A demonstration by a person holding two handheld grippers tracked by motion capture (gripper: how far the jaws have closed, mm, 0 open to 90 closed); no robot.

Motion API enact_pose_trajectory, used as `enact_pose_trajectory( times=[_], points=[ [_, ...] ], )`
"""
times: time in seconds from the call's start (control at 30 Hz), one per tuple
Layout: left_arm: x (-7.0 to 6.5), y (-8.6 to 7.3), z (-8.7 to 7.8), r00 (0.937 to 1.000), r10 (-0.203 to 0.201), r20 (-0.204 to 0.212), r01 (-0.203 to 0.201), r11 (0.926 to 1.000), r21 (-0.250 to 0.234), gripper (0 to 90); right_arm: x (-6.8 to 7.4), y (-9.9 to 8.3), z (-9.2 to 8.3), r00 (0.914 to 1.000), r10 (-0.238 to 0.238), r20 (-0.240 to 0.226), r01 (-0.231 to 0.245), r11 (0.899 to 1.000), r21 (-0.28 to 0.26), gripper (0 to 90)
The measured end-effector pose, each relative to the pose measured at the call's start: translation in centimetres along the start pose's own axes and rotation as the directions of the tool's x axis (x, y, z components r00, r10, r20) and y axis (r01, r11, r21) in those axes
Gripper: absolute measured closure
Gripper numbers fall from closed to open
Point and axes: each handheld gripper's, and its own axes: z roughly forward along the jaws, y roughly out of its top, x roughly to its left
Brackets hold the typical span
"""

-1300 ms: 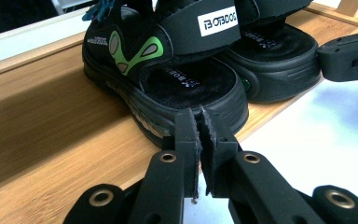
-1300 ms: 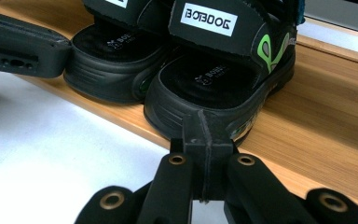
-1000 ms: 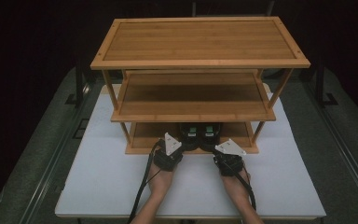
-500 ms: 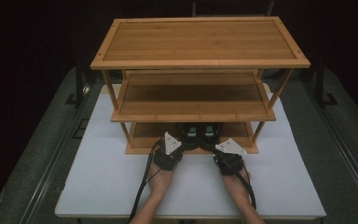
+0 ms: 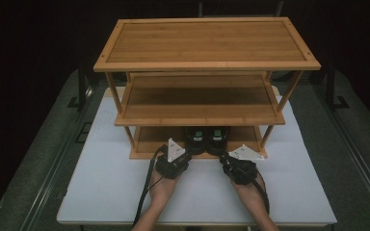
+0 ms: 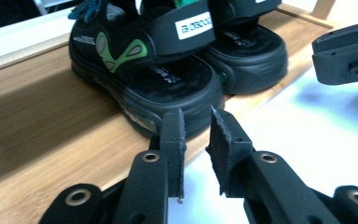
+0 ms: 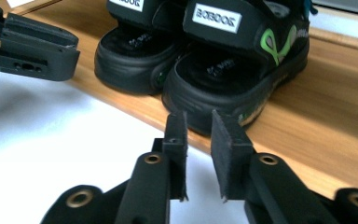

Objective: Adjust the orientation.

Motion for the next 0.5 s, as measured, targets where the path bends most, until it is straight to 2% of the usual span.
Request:
enact_pose_trajectory(
  times=[0.2, 0.37, 0.5],
  points=[
    [0.1, -0.2, -0.9, 0.9994, -0.008, 0.033, 0.008, 1.0000, 0.003, 69.6, -1.1, -0.7, -1.1, 0.9987, 0.021, -0.046, -0.020, 1.000, 0.012, 67.0],
    [0.3, -0.6, -1.4, 0.9986, -0.018, 0.050, 0.018, 0.9998, 0.012, 66.1, -1.9, -1.1, -1.7, 0.9969, 0.020, -0.076, -0.018, 1.000, 0.020, 61.1],
    [0.3, -0.7, -1.8, 0.9981, -0.009, 0.061, 0.008, 0.9998, 0.017, 64.0, -2.3, -1.4, -2.3, 0.9957, 0.022, -0.090, -0.020, 1.000, 0.023, 57.2]
  ],
)
